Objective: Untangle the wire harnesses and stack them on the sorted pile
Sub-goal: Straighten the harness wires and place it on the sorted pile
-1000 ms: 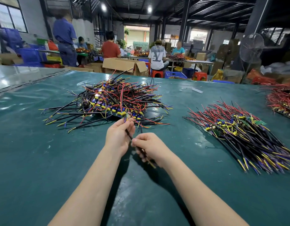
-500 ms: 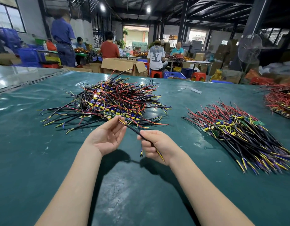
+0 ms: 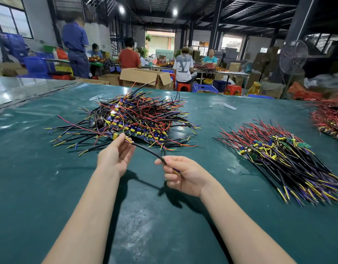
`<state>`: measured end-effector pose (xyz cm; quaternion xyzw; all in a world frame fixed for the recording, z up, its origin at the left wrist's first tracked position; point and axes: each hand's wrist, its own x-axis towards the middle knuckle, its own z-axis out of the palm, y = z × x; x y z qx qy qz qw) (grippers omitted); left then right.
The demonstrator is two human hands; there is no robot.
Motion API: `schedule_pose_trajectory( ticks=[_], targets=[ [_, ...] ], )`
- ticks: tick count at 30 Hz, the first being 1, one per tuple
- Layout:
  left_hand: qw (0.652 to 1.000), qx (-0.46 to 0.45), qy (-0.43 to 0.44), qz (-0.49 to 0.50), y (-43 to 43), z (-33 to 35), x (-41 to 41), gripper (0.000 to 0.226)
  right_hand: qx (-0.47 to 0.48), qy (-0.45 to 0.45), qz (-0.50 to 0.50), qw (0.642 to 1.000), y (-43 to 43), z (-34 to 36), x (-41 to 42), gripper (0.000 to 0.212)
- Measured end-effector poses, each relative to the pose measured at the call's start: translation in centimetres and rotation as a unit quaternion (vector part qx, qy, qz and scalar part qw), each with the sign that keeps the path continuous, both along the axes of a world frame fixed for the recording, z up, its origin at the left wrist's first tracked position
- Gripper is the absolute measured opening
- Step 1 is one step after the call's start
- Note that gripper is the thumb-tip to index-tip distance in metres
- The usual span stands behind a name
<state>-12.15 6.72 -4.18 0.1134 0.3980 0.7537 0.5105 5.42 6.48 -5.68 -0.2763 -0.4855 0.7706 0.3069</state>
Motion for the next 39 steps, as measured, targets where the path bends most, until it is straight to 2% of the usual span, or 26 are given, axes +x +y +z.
schedule_pose_trajectory(
  ticks=[4, 6, 7, 9, 11, 13, 15, 21, 25, 27, 29, 31, 33, 34, 39],
  targets=[
    [0.987, 0.048, -0.151, -0.029, -0.5, 0.2, -0.1, 0.024, -0.021, 0.023, -0.01, 0.999, -0.2, 0.0, -0.3, 0.028],
    [0.981, 0.067, -0.18, -0.033, -0.6, 0.2, -0.2, 0.038, -0.037, 0.039, -0.033, 0.998, -0.1, 0.2, -0.5, 0.036],
    [0.982, 0.062, -0.174, -0.034, -0.5, 0.2, -0.3, 0.042, -0.05, 0.055, -0.044, 0.996, 0.1, 0.2, -0.6, 0.039],
    [0.989, 0.038, -0.14, -0.027, -0.5, 0.2, -0.2, 0.033, -0.055, 0.075, -0.065, 0.994, 0.4, 0.2, -0.5, 0.041],
    [0.993, 0.02, -0.116, -0.011, -0.5, 0.0, -0.4, 0.023, -0.03, 0.084, -0.066, 0.994, 0.3, 0.1, -0.4, 0.037],
    [0.994, 0.015, -0.113, 0.002, -0.4, 0.0, -0.8, 0.021, -0.002, 0.102, -0.047, 0.994, 0.1, 0.3, -0.3, 0.026],
    [0.993, 0.016, -0.115, 0.013, -0.3, 0.1, -1.0, 0.021, 0.037, 0.099, -0.015, 0.994, -0.2, 0.6, -0.2, 0.025],
    [0.998, -0.016, -0.055, -0.005, -0.1, 0.2, -0.9, 0.021, 0.203, -0.016, 0.081, 0.976, -1.6, 1.3, -1.2, 0.028],
    [0.999, -0.041, -0.003, -0.016, -0.3, 0.2, -0.8, 0.022, 0.22, -0.109, 0.122, 0.962, -1.6, 1.5, -1.0, 0.025],
    [0.998, -0.041, 0.015, 0.037, -0.5, 0.2, -1.6, 0.022, 0.274, -0.227, 0.09, 0.93, -1.2, 1.0, -1.0, 0.022],
    [0.994, -0.041, 0.019, 0.101, -0.7, 0.1, -2.7, 0.021, 0.352, -0.344, -0.022, 0.87, -0.7, 0.3, -1.1, 0.026],
    [0.988, -0.051, 0.019, 0.146, -0.9, 0.0, -2.9, 0.022, 0.439, -0.419, -0.14, 0.782, -0.2, -0.4, -0.9, 0.026],
    [0.983, -0.068, 0.023, 0.171, -0.9, 0.0, -2.3, 0.024, 0.516, -0.492, -0.184, 0.677, -0.2, -0.7, -0.5, 0.026],
    [0.98, -0.075, 0.026, 0.181, -0.9, 0.1, -2.0, 0.025, 0.533, -0.507, -0.194, 0.649, -0.2, -0.7, -0.4, 0.025],
    [0.971, -0.082, 0.065, 0.213, -0.8, 0.1, -0.8, 0.028, 0.592, -0.52, -0.191, 0.585, -0.6, -0.7, -1.6, 0.029]
  ],
)
